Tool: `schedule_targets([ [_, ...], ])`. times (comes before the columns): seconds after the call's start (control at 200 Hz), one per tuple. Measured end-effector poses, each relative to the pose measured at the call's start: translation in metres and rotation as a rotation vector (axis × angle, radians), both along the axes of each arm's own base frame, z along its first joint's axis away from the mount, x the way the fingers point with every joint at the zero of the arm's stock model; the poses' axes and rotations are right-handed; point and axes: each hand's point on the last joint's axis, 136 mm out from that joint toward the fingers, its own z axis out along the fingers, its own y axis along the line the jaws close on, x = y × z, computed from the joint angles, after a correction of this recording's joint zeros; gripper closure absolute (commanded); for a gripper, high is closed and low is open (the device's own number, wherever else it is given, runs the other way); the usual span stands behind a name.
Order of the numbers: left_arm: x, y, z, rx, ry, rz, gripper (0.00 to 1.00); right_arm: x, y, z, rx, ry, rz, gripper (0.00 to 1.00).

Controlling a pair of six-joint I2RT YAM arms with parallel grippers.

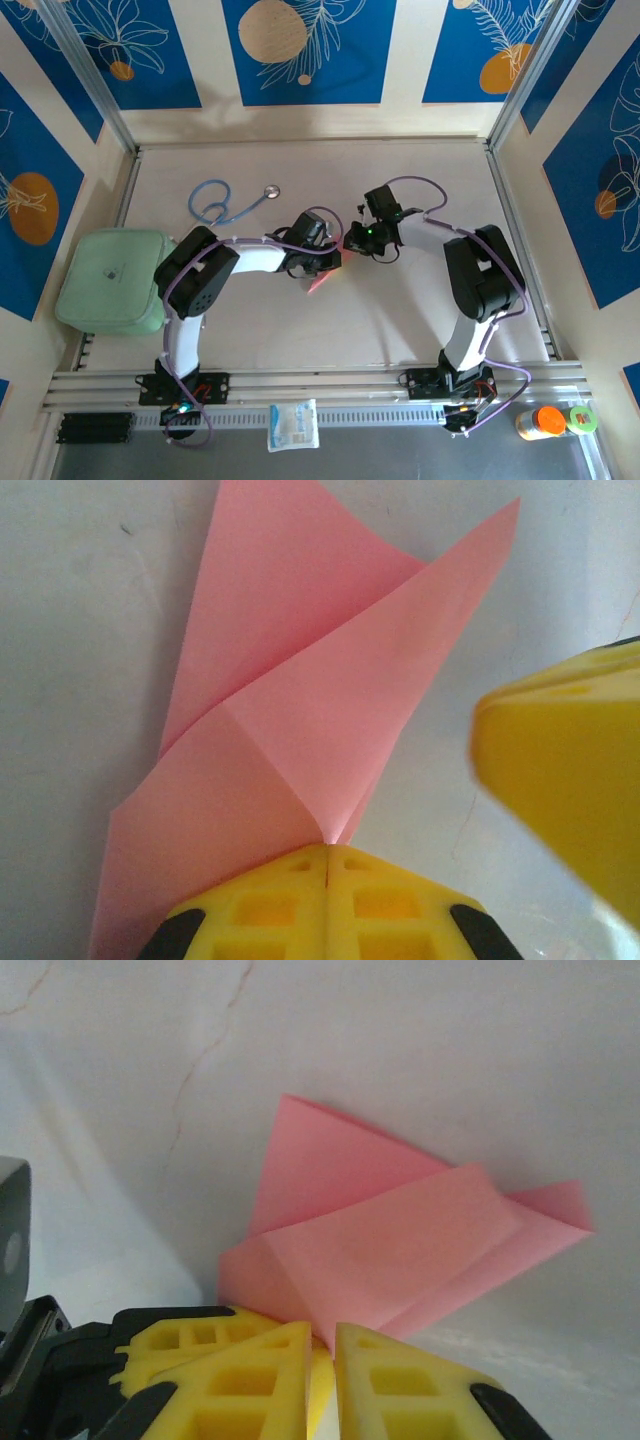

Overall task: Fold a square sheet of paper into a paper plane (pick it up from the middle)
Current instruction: Fold the wing for the fifth time at the center of the table.

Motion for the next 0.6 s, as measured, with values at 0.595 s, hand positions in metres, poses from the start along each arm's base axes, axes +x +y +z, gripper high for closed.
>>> schedule_targets([
  [0.595,-0.001,0.001,-0.001,-0.055,-0.019,0.025,1.0,0.01,-0.011,-0.031,0.2,0.079,-0.035,0.9],
])
